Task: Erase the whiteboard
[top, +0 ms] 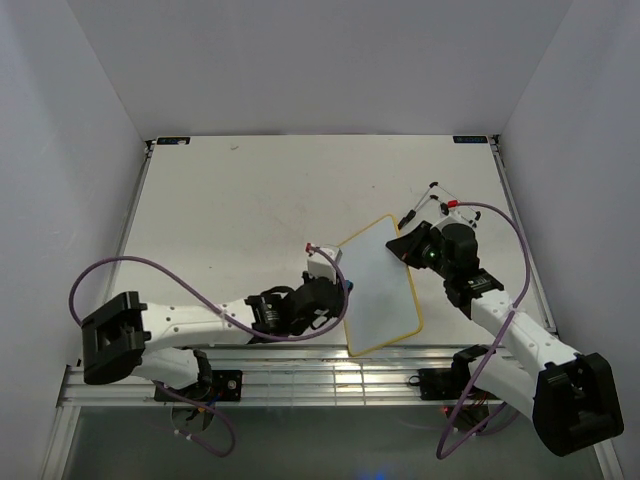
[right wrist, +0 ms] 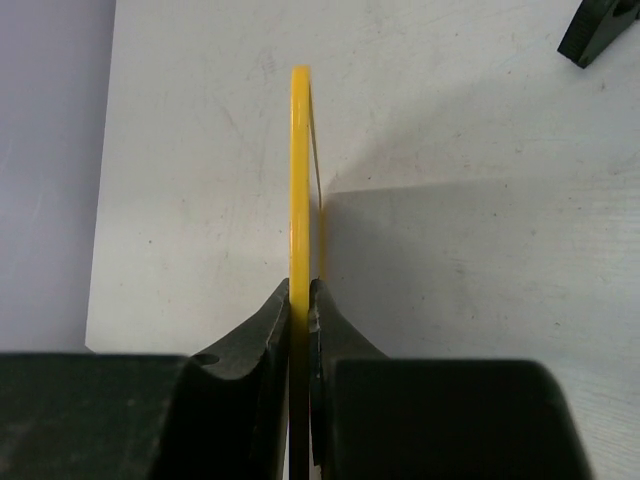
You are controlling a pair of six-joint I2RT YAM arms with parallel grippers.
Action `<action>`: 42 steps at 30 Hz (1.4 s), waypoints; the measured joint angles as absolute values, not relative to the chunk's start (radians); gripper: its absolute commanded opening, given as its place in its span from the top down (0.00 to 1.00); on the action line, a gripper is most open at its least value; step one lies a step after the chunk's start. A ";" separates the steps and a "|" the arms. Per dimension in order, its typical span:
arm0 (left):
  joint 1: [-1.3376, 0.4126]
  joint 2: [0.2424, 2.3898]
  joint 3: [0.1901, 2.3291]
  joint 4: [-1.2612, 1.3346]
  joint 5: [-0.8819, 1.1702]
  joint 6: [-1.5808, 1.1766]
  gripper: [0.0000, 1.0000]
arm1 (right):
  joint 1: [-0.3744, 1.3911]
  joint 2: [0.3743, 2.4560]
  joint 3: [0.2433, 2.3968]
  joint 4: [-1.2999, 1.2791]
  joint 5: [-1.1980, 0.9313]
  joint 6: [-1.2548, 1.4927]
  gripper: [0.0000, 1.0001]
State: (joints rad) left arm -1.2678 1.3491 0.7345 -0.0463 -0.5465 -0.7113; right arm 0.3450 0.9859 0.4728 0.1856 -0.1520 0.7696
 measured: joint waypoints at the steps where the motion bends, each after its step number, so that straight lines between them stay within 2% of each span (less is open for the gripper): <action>1: -1.241 1.317 0.738 -0.043 -0.548 -0.669 1.00 | 0.345 0.993 0.484 0.180 -0.151 0.757 0.92; 5: -1.141 1.221 0.715 0.057 -0.507 -0.503 1.00 | 0.345 1.007 0.529 0.147 -0.136 0.712 0.92; 9: -1.102 1.215 0.661 0.229 -0.368 -0.368 1.00 | 0.345 1.018 0.583 0.106 -0.131 0.662 0.92; 14: -1.105 1.279 0.585 0.485 -0.163 -0.255 1.00 | 0.345 1.069 0.655 0.067 -0.160 0.603 0.92; 20: -1.143 1.409 0.570 0.739 -0.020 -0.178 1.00 | 0.345 1.072 0.661 0.015 -0.189 0.563 0.92; 31: -1.326 1.692 0.619 0.971 -0.090 -0.081 1.00 | 0.343 1.021 0.665 -0.037 -0.212 0.529 0.92; 42: -1.322 1.720 0.609 1.049 -0.182 -0.073 1.00 | 0.341 1.013 0.687 -0.054 -0.300 0.481 0.92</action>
